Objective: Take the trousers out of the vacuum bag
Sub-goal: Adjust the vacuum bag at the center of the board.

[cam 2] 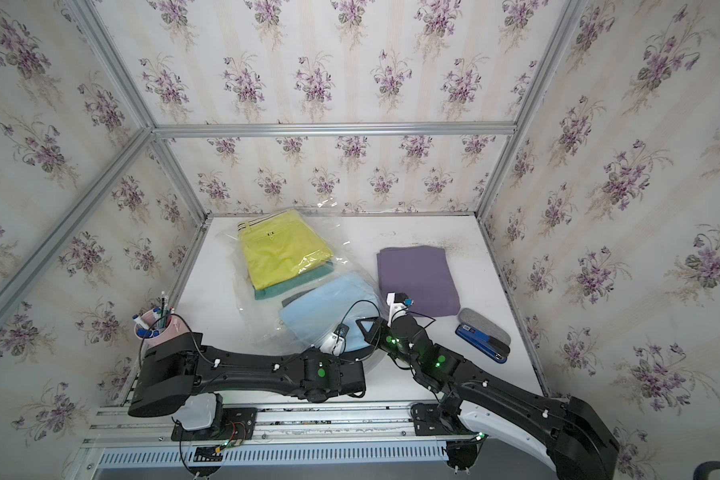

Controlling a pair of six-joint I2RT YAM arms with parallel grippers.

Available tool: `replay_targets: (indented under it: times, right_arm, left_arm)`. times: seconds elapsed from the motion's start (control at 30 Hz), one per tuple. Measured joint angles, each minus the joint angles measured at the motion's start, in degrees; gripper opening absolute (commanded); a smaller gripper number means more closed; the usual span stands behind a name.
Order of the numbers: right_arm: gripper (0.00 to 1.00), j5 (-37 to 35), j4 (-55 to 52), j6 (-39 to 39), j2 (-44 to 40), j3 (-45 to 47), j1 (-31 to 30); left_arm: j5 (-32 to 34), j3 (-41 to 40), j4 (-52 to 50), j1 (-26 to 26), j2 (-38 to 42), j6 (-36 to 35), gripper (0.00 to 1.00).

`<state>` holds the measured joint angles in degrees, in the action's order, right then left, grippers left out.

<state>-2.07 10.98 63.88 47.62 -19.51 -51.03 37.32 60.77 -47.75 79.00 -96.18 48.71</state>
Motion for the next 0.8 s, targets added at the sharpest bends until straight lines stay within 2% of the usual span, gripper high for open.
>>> replay_targets:
  times: [0.23, 0.43, 0.8]
  right_arm:
    - [0.00, 1.07, 0.28, -0.42, -1.90, -0.37, 0.02]
    - [0.00, 2.36, -2.73, -1.07, -4.85, -2.84, 0.09]
    - [0.00, 7.96, -19.47, -7.89, -11.21, -14.86, 0.09]
  left_arm:
    - [-0.55, 1.25, -1.99, 1.25, 1.75, -2.01, 0.04]
    - [-0.26, 6.60, -8.07, 4.74, 1.79, -1.46, 0.01]
    - [2.29, 20.83, -21.09, 12.02, -1.09, 2.67, 0.00]
